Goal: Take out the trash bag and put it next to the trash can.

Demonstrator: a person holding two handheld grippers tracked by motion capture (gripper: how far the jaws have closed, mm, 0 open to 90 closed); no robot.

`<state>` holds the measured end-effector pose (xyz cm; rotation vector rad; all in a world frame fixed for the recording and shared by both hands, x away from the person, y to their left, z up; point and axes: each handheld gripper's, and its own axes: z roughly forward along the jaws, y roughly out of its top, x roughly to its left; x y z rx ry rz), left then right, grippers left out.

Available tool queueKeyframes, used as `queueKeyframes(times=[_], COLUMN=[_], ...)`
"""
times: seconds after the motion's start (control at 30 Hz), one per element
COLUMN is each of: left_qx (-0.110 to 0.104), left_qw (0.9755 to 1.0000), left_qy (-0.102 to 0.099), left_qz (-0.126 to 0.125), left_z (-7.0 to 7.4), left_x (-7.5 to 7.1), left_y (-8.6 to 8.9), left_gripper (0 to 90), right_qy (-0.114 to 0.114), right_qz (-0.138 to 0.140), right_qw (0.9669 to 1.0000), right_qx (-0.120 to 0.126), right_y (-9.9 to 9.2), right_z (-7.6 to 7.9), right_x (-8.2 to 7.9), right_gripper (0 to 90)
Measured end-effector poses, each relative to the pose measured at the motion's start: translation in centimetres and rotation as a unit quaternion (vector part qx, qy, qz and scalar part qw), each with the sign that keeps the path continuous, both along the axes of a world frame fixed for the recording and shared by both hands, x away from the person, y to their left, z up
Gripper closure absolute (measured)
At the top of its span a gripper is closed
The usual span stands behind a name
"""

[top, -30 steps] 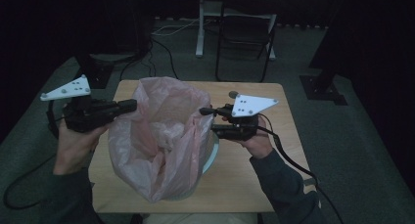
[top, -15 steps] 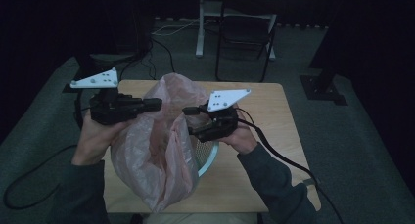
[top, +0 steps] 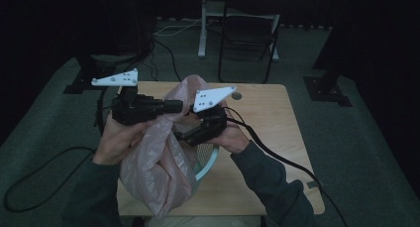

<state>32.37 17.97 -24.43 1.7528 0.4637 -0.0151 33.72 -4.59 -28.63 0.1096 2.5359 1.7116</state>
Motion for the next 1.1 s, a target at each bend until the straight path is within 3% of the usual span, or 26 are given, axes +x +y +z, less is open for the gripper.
queueKeyframes(times=[0.1, 0.13, 0.2, 0.23, 0.3, 0.4, 0.47, 0.57, 0.77, 1.1], left_qx=[-0.023, -0.023, -0.024, -0.025, -0.034, -0.035, -0.025, -0.017, -0.002, 0.018], left_qw=[0.9997, 0.9997, 0.9996, 0.9996, 0.9993, 0.9993, 0.9993, 0.9990, 0.9979, 0.9952], left_qy=[0.010, 0.010, 0.013, 0.013, 0.012, 0.011, 0.001, -0.007, -0.020, -0.034], left_qz=[-0.007, -0.007, -0.007, -0.005, -0.003, 0.007, 0.029, 0.041, 0.062, 0.090], left_z=[-0.1, -0.1, -0.2, -0.2, -0.1, -0.1, 0.1, 0.2, 0.0, -0.4], left_x=[0.1, 0.1, 0.2, 0.2, 0.1, 0.0, -0.3, -0.5, -1.2, -2.2], left_y=[-0.1, -0.1, 0.0, 0.1, 0.9, 1.5, 2.3, 2.9, 4.5, 5.4], left_gripper=[88.7, 88.7, 88.2, 88.2, 79.9, 72.0, 66.8, 60.9, 54.3, 49.5], right_qy=[0.002, 0.002, -0.004, -0.004, -0.010, -0.014, -0.021, -0.026, -0.028, -0.037], right_qz=[0.013, 0.013, 0.023, 0.023, 0.028, 0.026, 0.024, 0.021, 0.018, 0.020], right_qw=[0.9998, 0.9998, 0.9997, 0.9997, 0.9995, 0.9994, 0.9993, 0.9991, 0.9993, 0.9990], right_qx=[0.013, 0.013, 0.005, 0.005, -0.010, -0.016, -0.022, -0.025, -0.015, -0.013], right_y=[0.4, 0.4, 1.0, 1.0, 1.3, 1.3, 1.2, 0.9, 0.2, -0.8], right_z=[0.3, 0.3, 0.2, 0.2, 0.0, 0.0, 0.1, 0.1, 0.5, 1.1], right_x=[-0.1, -0.1, -0.2, -0.2, -0.3, -0.4, -0.5, -0.6, -0.6, -1.0], right_gripper=[45.4, 45.4, 70.2, 70.2, 86.4, 87.0, 87.0, 87.0, 86.8, 86.2])
